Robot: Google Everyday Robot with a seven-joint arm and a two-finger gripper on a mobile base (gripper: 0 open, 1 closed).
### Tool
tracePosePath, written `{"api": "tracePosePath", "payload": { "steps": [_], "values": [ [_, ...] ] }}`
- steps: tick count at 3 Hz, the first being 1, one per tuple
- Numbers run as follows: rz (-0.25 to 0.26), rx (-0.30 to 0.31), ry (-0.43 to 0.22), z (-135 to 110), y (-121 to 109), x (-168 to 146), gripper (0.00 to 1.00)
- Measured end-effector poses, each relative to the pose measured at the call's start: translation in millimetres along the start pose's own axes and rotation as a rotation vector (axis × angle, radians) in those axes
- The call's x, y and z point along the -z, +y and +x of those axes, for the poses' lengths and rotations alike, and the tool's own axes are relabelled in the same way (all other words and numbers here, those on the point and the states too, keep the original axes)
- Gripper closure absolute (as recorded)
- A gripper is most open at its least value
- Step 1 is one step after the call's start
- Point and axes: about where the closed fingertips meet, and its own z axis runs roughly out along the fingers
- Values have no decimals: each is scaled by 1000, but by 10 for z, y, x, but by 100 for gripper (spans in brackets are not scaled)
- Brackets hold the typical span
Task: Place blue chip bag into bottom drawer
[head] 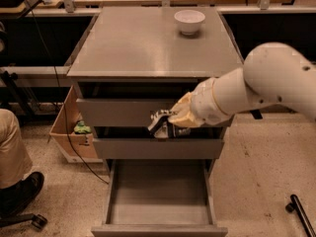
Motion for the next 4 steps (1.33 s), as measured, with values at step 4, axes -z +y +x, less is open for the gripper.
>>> {"api": "tracePosePath", "payload": {
  "steps": [4],
  "values": [
    [-124,64,100,1742,1025,-1241,100]
  ]
}}
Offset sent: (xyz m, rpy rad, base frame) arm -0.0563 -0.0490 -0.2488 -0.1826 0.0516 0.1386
